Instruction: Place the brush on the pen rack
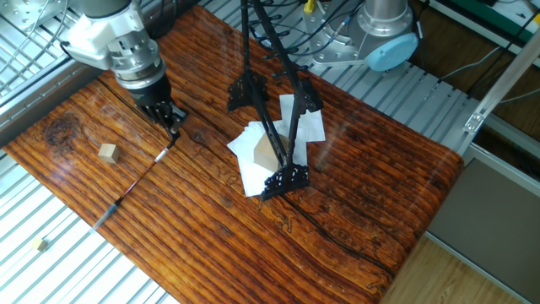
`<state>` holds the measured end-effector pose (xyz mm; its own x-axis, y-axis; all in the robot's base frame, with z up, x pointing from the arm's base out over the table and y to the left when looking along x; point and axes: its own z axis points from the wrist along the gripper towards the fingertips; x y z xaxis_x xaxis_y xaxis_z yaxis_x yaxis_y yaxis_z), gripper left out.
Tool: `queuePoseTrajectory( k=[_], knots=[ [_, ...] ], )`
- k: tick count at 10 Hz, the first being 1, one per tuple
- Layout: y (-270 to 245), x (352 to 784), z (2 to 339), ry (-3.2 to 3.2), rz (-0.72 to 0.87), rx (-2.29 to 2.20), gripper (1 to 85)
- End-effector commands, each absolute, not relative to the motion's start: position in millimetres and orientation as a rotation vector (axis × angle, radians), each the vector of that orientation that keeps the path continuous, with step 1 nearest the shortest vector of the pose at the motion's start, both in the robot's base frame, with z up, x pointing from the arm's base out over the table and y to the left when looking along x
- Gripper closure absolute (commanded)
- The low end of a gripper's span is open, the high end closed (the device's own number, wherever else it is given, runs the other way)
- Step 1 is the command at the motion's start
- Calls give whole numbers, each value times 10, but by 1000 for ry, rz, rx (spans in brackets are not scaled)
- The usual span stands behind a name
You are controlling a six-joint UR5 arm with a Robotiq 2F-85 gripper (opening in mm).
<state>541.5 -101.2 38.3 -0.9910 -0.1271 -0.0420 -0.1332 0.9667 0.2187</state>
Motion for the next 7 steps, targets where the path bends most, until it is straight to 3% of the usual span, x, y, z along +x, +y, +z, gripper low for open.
queuePoseTrajectory(
  k=[1, 7],
  knots=[
    [-1065, 5471, 592, 3124, 267, -194, 847],
    [-954, 5637, 935, 3112, 199, -209, 847]
  ],
)
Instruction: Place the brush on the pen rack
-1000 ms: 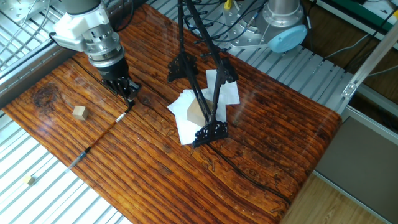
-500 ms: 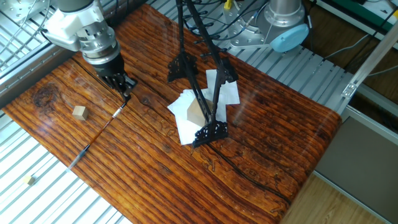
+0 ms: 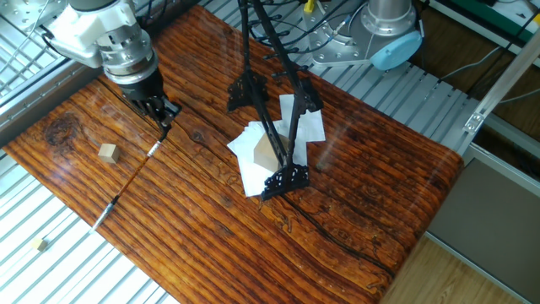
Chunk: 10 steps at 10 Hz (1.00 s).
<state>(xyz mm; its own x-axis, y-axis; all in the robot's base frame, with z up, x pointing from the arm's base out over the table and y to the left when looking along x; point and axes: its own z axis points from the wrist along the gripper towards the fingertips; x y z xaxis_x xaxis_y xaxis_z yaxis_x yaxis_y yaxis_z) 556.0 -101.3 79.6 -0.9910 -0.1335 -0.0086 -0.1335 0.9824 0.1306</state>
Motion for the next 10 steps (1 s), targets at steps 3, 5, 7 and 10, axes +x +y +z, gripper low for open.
queuePoseTrajectory(
  k=[3, 5, 7, 10],
  knots=[
    [-906, 5680, 1120, -3165, -177, 252, 847],
    [-866, 5677, 1213, -3168, -155, 267, 847],
    [-754, 5704, 1342, -3177, -144, 280, 847],
    [-667, 5697, 1433, -3191, -129, 310, 847]
  ],
)
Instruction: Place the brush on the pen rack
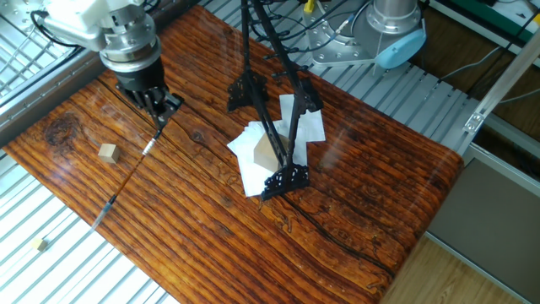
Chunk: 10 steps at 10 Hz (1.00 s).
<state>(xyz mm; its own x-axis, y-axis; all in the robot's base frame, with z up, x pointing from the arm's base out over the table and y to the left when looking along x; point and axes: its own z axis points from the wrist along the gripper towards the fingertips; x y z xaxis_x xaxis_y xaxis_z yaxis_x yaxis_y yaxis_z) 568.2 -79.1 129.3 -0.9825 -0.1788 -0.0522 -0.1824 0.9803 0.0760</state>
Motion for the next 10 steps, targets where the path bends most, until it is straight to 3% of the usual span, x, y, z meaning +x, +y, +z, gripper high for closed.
queuePoseTrajectory(
  k=[1, 10],
  knots=[
    [-647, 5658, 1462, 3052, 123, -301, 847],
    [-592, 5593, 1561, 3048, 91, -301, 847]
  ],
)
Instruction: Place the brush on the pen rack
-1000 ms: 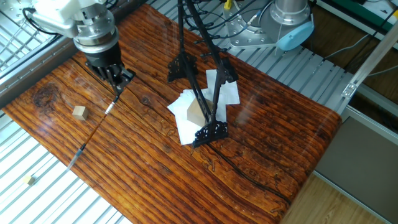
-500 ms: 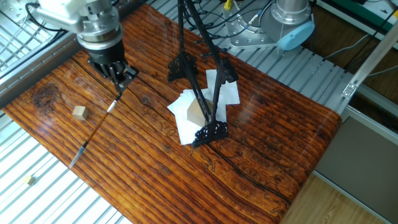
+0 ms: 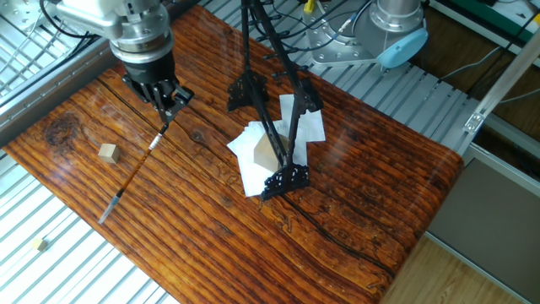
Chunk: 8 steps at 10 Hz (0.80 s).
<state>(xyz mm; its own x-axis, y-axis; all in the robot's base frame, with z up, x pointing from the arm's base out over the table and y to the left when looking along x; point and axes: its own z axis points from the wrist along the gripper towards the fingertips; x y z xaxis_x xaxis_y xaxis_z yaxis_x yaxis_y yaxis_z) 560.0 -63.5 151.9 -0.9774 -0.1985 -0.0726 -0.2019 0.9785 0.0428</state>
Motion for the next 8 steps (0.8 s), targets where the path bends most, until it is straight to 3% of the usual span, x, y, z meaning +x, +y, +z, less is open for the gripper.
queuePoseTrajectory(
  k=[1, 6, 8],
  knots=[
    [-586, 5583, 1572, 3045, 90, -298, 847],
    [-634, 5534, 1603, 3070, 54, -314, 847],
    [-696, 5551, 1664, 3072, -34, -355, 847]
  ],
)
